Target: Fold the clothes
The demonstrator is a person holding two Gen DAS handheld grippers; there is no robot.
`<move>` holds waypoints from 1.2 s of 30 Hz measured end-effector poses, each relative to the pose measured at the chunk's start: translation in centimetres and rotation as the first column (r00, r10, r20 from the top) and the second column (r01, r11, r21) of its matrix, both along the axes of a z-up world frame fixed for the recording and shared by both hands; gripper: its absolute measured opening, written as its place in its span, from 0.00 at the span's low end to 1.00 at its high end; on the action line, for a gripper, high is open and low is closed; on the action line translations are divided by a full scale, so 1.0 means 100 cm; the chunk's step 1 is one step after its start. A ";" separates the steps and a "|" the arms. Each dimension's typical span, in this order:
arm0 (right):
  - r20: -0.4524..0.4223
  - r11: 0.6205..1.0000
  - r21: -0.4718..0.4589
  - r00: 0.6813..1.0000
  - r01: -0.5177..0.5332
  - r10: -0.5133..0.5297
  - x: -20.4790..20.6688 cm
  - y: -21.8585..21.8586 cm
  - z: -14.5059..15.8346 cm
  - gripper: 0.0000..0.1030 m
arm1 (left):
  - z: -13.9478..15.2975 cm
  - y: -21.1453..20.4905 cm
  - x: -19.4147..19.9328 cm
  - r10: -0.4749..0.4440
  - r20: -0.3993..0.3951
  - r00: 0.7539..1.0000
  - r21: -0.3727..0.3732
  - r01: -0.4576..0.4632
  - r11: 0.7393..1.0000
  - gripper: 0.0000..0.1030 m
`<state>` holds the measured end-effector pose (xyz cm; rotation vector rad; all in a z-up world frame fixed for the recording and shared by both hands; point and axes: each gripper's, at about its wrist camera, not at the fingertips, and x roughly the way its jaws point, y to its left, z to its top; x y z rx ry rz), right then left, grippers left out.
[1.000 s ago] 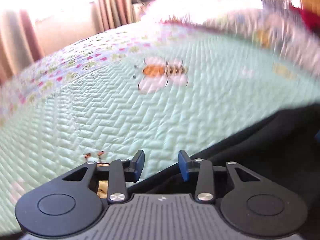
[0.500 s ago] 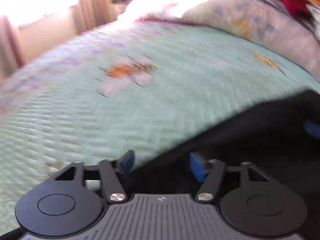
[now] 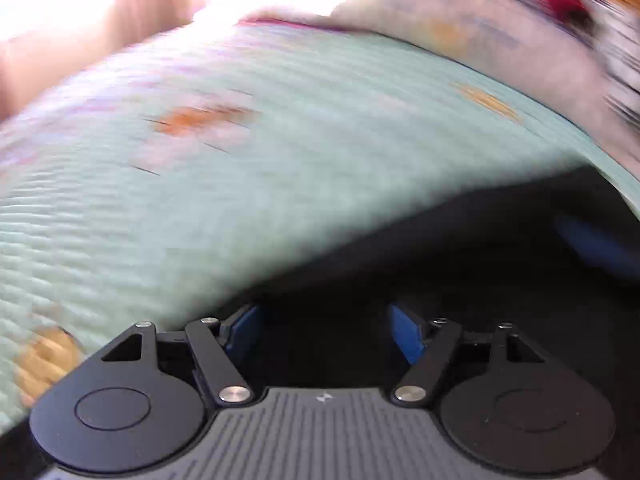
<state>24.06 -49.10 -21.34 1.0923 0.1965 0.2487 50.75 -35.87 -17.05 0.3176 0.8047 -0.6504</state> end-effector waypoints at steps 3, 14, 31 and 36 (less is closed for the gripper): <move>0.007 1.000 0.003 1.000 0.004 -0.004 -0.001 0.000 0.001 0.87 | 0.018 -0.002 -0.008 0.015 0.106 0.994 -0.027 -0.012 1.000 0.66; 0.022 1.000 0.008 1.000 0.016 -0.016 -0.003 0.000 0.003 0.87 | 0.005 0.006 -0.030 -0.022 -0.028 0.999 -0.018 0.022 1.000 0.68; -0.028 0.998 -0.069 1.000 -0.004 0.002 0.009 0.006 0.000 0.87 | -0.005 0.265 -0.037 0.268 -0.011 0.963 0.128 -0.265 0.956 0.87; -0.044 0.993 -0.116 0.999 -0.016 0.010 0.015 0.009 0.000 0.87 | 0.010 0.281 -0.001 0.462 0.180 0.868 0.082 -0.481 0.873 0.68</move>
